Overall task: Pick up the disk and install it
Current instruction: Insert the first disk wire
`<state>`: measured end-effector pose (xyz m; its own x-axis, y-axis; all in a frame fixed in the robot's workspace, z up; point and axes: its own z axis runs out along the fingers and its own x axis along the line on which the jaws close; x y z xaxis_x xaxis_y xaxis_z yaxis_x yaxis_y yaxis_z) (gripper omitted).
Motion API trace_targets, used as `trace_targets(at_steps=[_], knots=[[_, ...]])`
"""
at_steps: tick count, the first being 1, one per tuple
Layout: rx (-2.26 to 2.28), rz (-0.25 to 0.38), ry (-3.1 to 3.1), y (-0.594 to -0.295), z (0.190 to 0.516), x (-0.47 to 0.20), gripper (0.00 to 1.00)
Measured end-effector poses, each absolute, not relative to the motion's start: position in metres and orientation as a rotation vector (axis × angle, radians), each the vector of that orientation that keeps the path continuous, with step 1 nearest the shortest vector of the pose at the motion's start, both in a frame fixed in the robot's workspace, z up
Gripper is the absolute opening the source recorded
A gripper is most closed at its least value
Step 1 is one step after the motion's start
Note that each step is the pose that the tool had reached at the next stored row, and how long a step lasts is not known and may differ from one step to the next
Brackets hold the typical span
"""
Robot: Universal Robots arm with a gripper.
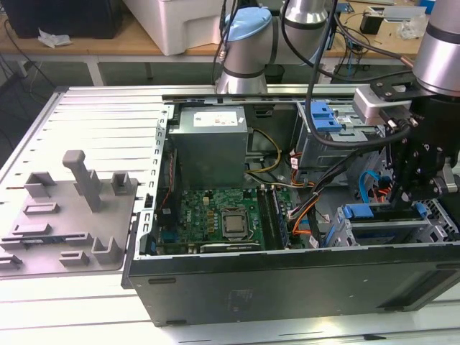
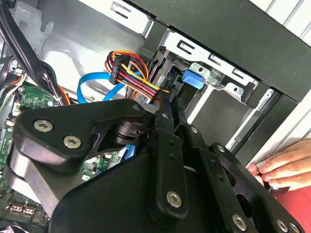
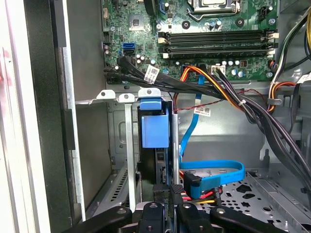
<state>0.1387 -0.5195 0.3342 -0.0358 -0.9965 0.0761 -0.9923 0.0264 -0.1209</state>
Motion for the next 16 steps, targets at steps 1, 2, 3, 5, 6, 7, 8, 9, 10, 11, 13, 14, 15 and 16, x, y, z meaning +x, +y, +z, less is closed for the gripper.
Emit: trace_targets(at_steps=[1, 2, 3, 5, 6, 7, 8, 9, 10, 11, 13, 14, 15, 16], knots=[[-2.161, -0.218, 2.229, -0.5195, 0.3339, 0.1387, 0.17], [-2.161, -0.218, 2.229, -0.5195, 0.3338, 0.1387, 0.17], [-2.160, -0.218, 2.229, -0.5195, 0.3337, 0.1388, 0.17], [-2.160, -0.218, 2.229, -0.5195, 0.3336, 0.1387, 0.17], [-2.160, -0.218, 2.229, -0.5195, 0.3336, 0.1388, 0.17], [-2.160, -0.218, 2.229, -0.5195, 0.3335, 0.1387, 0.17], [-2.160, -0.218, 2.229, -0.5195, 0.3335, 0.1387, 0.17], [-2.160, -0.218, 2.229, -0.5195, 0.3335, 0.1387, 0.17], [-2.160, -0.217, 2.229, -0.5195, 0.3336, 0.1387, 0.17], [-2.160, -0.218, 2.229, -0.5195, 0.3337, 0.1387, 0.17], [-2.160, -0.218, 2.229, -0.5195, 0.3338, 0.1387, 0.17], [-2.160, -0.218, 2.229, -0.5195, 0.3340, 0.1387, 0.17], [-2.160, -0.217, 2.229, -0.5195, 0.3344, 0.1387, 0.17], [-2.160, -0.217, 2.229, -0.5195, 0.3348, 0.1387, 0.17]])
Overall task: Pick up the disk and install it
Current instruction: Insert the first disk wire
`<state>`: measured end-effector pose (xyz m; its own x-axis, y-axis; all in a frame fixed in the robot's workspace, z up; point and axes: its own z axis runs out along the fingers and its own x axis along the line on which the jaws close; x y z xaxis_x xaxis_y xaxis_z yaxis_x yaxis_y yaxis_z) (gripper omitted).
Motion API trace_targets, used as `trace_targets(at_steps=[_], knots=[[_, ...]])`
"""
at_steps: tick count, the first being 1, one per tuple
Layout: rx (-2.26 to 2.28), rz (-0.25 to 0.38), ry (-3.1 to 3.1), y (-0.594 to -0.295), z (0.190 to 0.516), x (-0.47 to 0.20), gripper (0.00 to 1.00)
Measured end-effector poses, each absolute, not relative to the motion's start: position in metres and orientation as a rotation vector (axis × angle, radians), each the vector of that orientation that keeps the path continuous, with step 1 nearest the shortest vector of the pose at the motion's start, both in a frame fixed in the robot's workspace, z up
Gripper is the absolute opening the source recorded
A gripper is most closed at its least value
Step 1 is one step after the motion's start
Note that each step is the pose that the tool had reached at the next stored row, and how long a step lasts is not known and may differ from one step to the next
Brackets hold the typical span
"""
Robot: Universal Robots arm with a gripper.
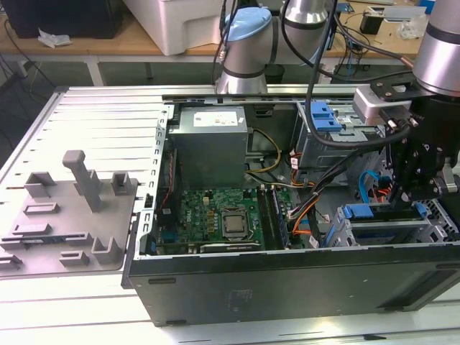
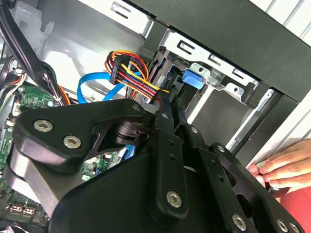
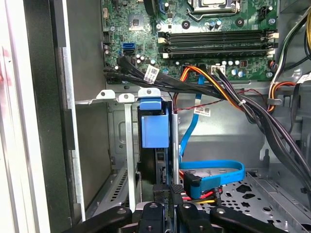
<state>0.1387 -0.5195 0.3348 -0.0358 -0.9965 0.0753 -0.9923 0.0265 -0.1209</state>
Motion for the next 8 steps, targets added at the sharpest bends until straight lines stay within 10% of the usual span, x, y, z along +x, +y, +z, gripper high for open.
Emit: trace_targets(at_steps=[4, 8], knots=[[-2.160, -0.217, 2.229, -0.5195, 0.3362, 0.1387, 0.18], [-2.160, -0.218, 2.229, -0.5195, 0.3368, 0.1387, 0.42]])
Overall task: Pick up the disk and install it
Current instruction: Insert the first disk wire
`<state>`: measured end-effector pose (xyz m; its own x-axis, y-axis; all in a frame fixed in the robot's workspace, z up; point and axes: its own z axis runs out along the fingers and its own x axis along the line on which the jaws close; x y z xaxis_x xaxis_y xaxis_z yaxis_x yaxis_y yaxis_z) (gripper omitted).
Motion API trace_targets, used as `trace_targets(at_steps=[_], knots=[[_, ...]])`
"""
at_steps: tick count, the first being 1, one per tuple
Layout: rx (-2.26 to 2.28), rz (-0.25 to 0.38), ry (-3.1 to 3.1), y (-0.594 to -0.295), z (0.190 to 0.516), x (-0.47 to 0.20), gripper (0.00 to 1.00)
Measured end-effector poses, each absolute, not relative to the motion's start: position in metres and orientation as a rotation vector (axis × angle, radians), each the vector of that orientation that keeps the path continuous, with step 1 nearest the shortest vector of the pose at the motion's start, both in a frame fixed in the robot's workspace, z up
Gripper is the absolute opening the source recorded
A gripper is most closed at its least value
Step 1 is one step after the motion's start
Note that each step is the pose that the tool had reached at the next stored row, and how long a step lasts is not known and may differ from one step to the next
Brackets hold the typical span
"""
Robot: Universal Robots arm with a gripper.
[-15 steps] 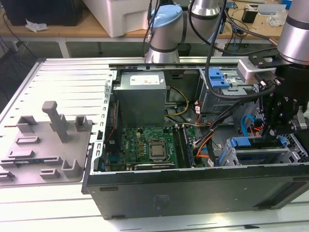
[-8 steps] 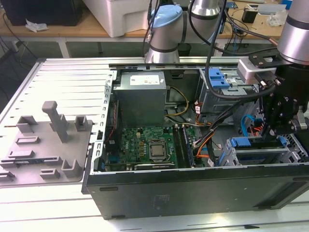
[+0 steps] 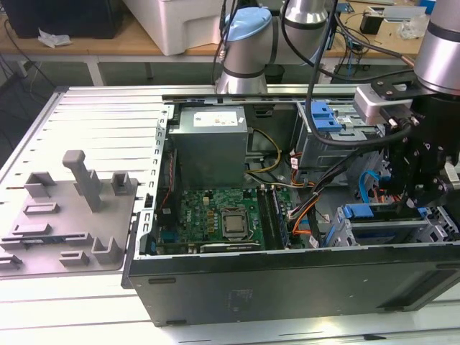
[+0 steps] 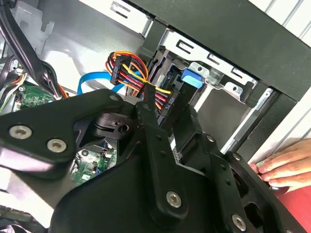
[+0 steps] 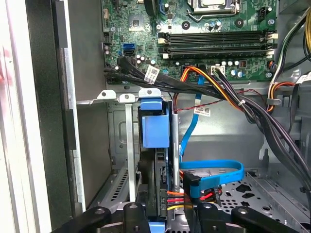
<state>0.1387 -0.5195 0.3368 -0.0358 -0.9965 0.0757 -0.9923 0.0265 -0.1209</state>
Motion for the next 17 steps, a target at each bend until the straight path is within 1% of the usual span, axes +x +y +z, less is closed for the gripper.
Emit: trace_targets(at_steps=[9, 17], knots=[[-2.137, -0.219, 2.254, -0.517, 0.351, 0.139, 0.42], [-2.125, -0.220, 2.266, -0.504, 0.370, 0.139, 0.42]])
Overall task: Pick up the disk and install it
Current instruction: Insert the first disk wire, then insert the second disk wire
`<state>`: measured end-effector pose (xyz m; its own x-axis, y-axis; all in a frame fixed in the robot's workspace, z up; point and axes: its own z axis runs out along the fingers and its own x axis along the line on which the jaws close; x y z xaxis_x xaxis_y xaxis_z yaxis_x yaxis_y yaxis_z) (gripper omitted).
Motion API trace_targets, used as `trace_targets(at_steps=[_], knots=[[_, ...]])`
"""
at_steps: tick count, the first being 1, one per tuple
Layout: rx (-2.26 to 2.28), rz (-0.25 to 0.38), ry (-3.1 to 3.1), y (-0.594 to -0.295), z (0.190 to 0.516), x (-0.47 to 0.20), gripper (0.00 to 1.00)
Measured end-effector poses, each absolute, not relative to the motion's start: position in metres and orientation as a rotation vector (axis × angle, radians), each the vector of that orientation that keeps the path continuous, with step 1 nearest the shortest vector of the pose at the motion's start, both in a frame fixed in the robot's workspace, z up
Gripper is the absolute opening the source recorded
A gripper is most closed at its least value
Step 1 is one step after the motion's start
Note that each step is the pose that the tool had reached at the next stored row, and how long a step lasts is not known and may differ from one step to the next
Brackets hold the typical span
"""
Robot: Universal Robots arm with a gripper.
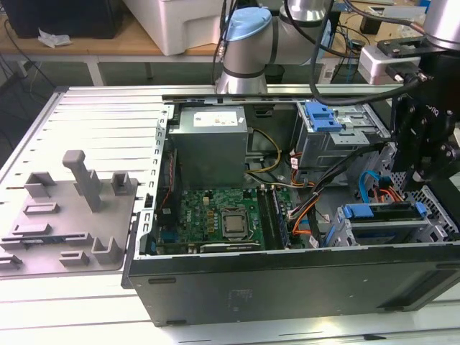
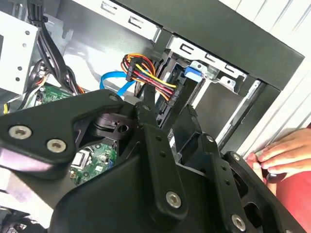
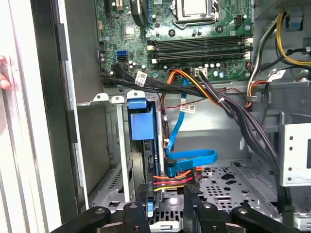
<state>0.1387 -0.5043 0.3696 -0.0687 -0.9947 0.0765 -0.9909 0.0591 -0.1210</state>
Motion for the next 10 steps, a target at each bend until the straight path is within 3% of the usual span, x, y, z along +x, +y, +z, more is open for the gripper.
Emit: trace_targets(at_steps=[10], knots=[[-2.122, -0.220, 2.269, -0.5042, 0.3701, 0.1387, 0.42]])
